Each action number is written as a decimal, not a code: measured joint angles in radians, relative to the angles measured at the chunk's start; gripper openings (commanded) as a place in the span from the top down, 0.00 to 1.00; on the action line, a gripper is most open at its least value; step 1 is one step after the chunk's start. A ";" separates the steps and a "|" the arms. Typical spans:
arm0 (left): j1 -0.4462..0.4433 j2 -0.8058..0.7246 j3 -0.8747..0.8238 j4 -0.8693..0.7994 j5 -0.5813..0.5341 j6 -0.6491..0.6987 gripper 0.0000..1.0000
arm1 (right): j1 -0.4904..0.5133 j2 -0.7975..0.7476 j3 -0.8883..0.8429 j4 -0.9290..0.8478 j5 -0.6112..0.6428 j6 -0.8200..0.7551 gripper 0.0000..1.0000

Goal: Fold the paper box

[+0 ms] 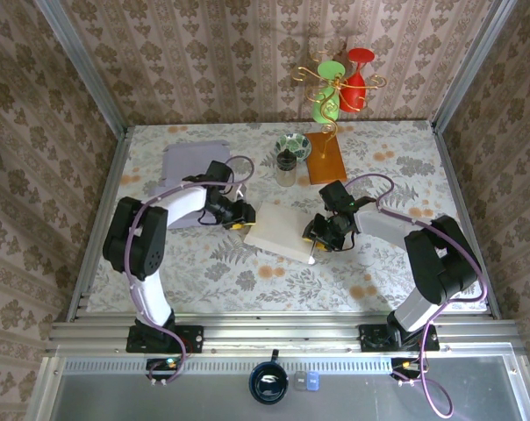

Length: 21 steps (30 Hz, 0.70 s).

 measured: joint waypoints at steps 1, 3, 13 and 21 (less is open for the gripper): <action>0.000 0.002 -0.006 0.003 0.000 0.000 0.62 | 0.000 0.000 0.000 -0.002 0.001 0.000 0.59; -0.002 0.006 -0.016 0.010 0.002 0.000 0.65 | 0.000 0.000 0.000 -0.003 0.003 -0.003 0.59; -0.007 0.006 -0.034 0.042 0.016 -0.002 0.72 | -0.005 0.006 -0.005 -0.002 0.003 -0.023 0.61; -0.007 0.005 -0.041 0.056 0.024 -0.003 0.74 | -0.013 0.006 -0.005 -0.003 -0.006 -0.051 0.75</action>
